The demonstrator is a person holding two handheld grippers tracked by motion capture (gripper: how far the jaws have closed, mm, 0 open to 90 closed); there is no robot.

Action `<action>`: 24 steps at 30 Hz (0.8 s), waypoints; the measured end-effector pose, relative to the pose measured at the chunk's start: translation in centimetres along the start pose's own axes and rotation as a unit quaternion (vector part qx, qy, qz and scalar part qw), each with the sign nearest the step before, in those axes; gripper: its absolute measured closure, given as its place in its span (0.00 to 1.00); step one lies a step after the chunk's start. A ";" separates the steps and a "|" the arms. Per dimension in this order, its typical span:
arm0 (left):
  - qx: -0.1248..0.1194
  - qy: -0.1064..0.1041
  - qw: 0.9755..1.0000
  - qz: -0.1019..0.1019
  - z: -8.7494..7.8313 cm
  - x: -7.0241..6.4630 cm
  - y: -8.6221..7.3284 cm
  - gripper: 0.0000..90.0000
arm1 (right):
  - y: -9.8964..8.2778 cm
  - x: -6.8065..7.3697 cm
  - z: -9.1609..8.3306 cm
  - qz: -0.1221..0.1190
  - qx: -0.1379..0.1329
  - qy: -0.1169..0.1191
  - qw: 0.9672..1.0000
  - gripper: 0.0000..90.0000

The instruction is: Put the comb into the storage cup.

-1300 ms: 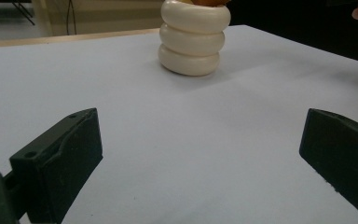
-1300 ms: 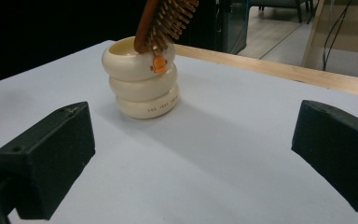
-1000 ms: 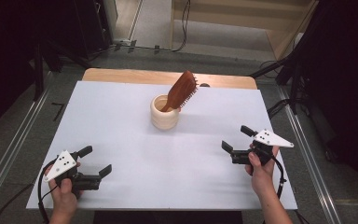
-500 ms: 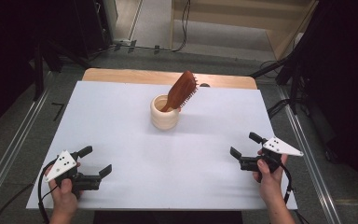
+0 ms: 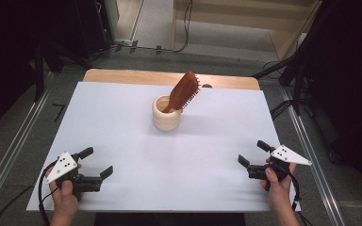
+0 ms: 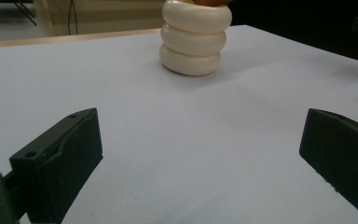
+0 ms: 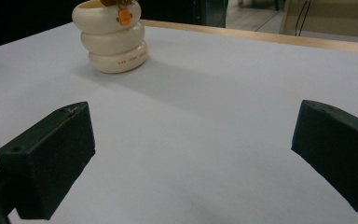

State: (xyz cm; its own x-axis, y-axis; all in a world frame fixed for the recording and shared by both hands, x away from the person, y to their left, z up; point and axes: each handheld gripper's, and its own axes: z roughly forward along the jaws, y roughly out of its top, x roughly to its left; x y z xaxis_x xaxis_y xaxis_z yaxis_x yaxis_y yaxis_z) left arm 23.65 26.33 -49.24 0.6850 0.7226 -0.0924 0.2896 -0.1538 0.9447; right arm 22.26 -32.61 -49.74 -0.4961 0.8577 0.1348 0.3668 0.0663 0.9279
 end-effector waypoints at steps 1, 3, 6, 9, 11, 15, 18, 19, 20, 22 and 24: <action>0.000 0.000 1.000 0.000 0.0 0.0 0.0 0.00 | -0.3 0.0 -0.3 -0.001 0.002 0.001 1.000 0.00; -0.002 0.001 1.000 0.000 0.0 0.0 0.0 0.00 | -0.4 0.0 -0.4 -0.003 0.002 0.000 1.000 0.00; -0.002 0.000 1.000 0.000 0.0 0.0 0.0 0.00 | -0.8 -0.1 -0.9 -0.009 0.005 -0.004 1.000 0.00; -0.002 0.001 1.000 -0.001 0.0 0.0 0.0 0.00 | -1.1 -0.2 -1.3 -0.009 0.005 -0.006 1.000 0.00; -0.003 0.001 1.000 -0.003 0.0 0.0 0.0 0.00 | -1.3 -0.4 -1.7 -0.009 0.006 -0.008 1.000 0.00; -0.003 0.001 1.000 -0.003 0.0 0.0 0.0 0.00 | -1.6 -0.5 -2.2 -0.008 0.006 -0.012 1.000 0.00; -0.003 0.002 1.000 -0.003 -0.1 0.0 0.0 0.00 | -1.8 -0.5 -2.6 -0.010 0.006 -0.012 1.000 0.00; -0.004 0.002 1.000 -0.003 -0.1 0.0 0.0 0.00 | -1.9 -0.6 -2.8 -0.012 0.006 -0.013 1.000 0.00; -0.004 0.001 1.000 -0.004 -0.1 0.0 0.0 0.00 | -1.9 -0.6 -2.8 -0.012 0.006 -0.013 1.000 0.00; -0.005 0.000 1.000 -0.004 -0.1 0.1 0.0 0.00 | -2.0 -0.6 -3.1 -0.010 0.006 -0.014 1.000 0.00; -0.006 0.000 1.000 -0.005 -0.1 0.1 0.0 0.00 | -2.1 -0.8 -3.6 -0.010 0.004 -0.018 1.000 0.00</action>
State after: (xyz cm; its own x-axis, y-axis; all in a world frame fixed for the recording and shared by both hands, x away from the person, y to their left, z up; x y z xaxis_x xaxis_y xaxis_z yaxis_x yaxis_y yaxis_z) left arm 23.64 26.41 -49.25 0.6812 0.7249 -0.1023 0.2890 -0.1379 0.9473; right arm 19.05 -35.22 -50.55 -0.4746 0.8741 0.1036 0.3640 0.0877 0.9273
